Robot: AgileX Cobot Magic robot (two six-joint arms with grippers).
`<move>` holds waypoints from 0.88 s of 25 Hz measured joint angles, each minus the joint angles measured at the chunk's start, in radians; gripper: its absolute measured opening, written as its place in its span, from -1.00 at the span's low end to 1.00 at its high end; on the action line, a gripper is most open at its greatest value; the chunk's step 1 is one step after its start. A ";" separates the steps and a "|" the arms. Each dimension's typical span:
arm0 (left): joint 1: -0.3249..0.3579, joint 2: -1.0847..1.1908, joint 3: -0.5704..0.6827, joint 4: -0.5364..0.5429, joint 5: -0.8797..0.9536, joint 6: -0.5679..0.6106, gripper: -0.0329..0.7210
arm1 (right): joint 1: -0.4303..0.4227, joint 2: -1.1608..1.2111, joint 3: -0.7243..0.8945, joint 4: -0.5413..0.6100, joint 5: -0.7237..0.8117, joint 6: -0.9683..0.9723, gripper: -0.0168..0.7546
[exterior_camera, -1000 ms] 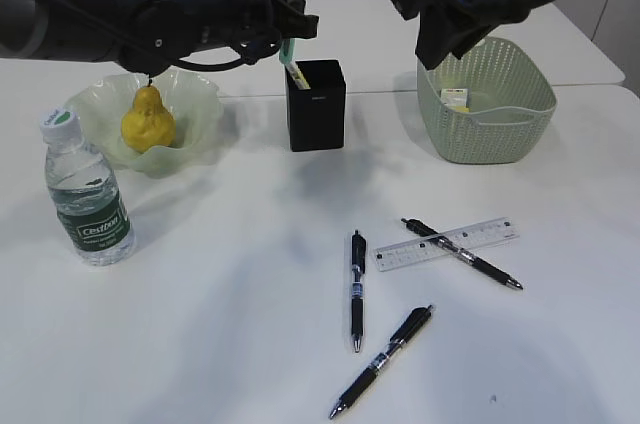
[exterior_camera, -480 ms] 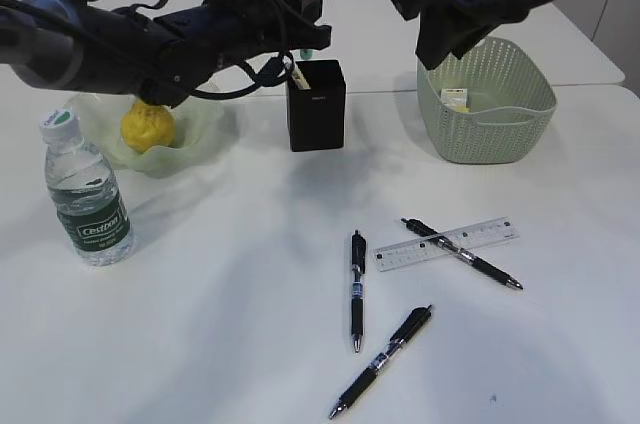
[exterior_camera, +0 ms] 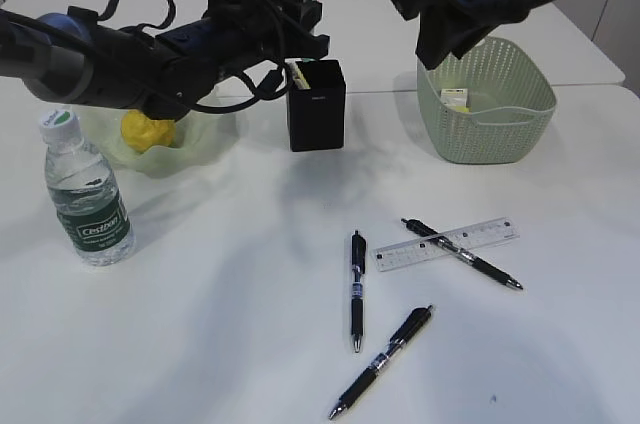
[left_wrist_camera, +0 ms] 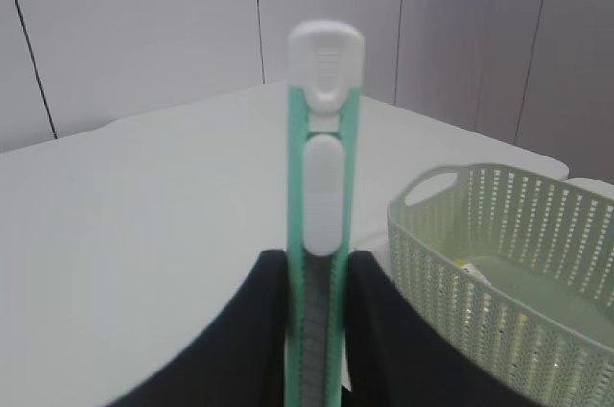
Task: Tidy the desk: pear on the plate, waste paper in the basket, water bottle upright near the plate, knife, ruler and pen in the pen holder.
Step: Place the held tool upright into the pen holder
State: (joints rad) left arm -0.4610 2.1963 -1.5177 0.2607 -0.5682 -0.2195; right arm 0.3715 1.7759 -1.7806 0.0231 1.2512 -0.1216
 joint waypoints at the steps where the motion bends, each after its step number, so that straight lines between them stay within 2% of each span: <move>1: 0.000 0.000 0.000 0.000 0.000 0.008 -0.61 | 0.000 0.000 0.000 0.000 0.000 0.000 -0.23; 22: 0.000 0.066 0.000 0.000 -0.101 0.053 -0.61 | 0.000 0.000 0.000 0.000 0.000 0.000 -0.23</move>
State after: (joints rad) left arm -0.4610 2.2622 -1.5177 0.2607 -0.6688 -0.1668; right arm 0.3715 1.7759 -1.7806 0.0227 1.2512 -0.1216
